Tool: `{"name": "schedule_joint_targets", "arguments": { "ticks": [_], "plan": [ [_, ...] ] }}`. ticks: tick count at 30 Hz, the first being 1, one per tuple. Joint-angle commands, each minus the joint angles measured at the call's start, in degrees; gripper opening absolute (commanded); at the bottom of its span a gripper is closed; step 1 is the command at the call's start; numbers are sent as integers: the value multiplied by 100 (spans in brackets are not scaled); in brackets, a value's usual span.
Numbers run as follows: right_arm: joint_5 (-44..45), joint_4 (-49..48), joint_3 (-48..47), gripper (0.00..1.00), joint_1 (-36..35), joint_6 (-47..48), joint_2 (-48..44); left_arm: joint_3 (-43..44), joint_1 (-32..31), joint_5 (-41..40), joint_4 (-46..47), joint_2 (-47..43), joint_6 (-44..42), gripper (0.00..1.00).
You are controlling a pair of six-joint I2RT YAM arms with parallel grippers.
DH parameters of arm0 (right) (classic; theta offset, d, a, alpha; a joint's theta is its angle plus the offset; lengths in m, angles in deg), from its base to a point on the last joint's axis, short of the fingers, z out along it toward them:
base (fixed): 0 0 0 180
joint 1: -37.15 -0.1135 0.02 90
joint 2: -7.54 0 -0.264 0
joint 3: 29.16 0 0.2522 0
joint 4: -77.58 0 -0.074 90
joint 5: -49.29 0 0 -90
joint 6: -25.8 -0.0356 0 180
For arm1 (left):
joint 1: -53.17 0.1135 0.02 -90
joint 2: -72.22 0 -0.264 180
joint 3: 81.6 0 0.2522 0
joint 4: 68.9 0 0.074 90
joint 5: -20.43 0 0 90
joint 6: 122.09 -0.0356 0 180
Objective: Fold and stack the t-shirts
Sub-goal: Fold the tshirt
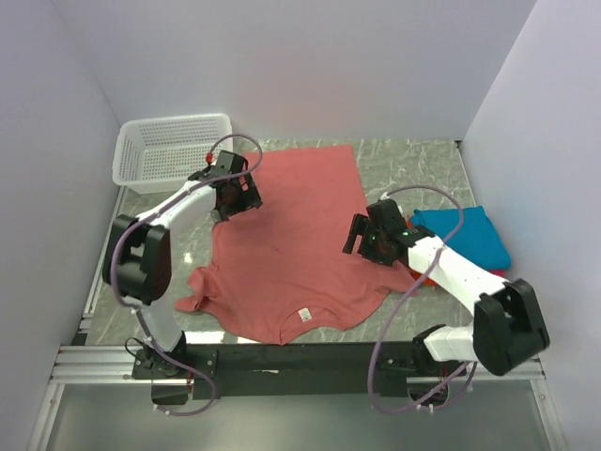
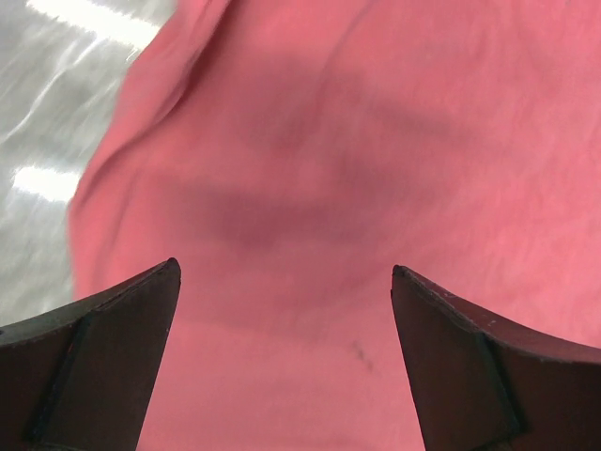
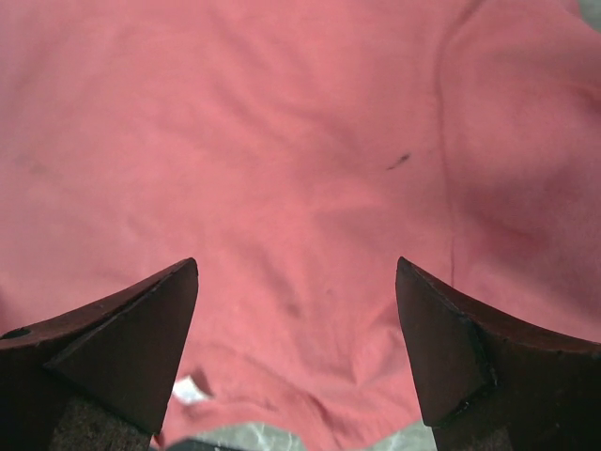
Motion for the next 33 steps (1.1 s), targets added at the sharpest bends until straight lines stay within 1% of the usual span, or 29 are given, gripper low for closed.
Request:
{"name": "schedule_joint_targets", "arguments": {
  "ticks": [1,4,7,9,10,11,12,17,18,19,21,22,24,25,26,27,28,29,30,33],
  "plan": [
    [539,-301,-179,92,-10,-569,315,344,15,228,471,332,-271,99],
    [715,-266,-231,92,-19,-631,807,283,15,290,532,614,-245,99],
    [812,-266,-407,92,-1,-544,1228,11,15,370,673,719,-236,99],
    [830,-240,-599,92,-1,-491,1449,-191,15,694,787,737,-227,99],
    [847,-223,-653,92,-10,-447,1546,-436,15,808,840,720,-210,99],
    [847,-275,-697,92,-1,-429,1721,-595,15,1088,971,641,-140,99],
    [830,-266,-793,92,16,-368,1818,-918,6,1177,1025,588,-104,100],
    [663,-152,-1338,90,60,-96,2688,-2010,-117,1415,1236,-158,281,99],
    [523,-161,-1530,89,69,-8,2820,-2342,-161,1520,1253,-290,335,99],
    [418,-187,-1628,89,69,36,3056,-2485,-213,1539,1236,-430,396,99],
    [85,-205,-2006,88,52,211,3294,-2879,-433,1547,1157,-817,677,99],
    [-13,-153,-2164,88,43,282,3557,-2995,-503,1617,1140,-1079,765,99],
    [-364,-73,-2752,88,17,536,3848,-3345,-732,1749,1087,-1353,1090,99],
    [-470,49,-2989,88,-45,642,4163,-3452,-811,1828,1087,-1624,1152,99],
    [-584,111,-3496,87,-97,869,4331,-3627,-994,1881,1078,-1775,1353,99],
    [-699,242,-3806,87,-159,958,4698,-3724,-1109,1951,1147,-1933,1451,99],
    [-717,565,-4139,87,-229,1055,4867,-3812,-1206,2239,1218,-2204,1469,99],
    [-778,673,-4743,86,-386,1178,5043,-3935,-1424,2442,1245,-2338,1417,99],
    [-831,735,-5001,86,-466,1371,5332,-3962,-1522,2548,1219,-2461,1364,99],
    [-1392,683,-5828,86,-678,1601,5807,-3989,-1935,2637,999,-2883,1381,99]
  ]
}}
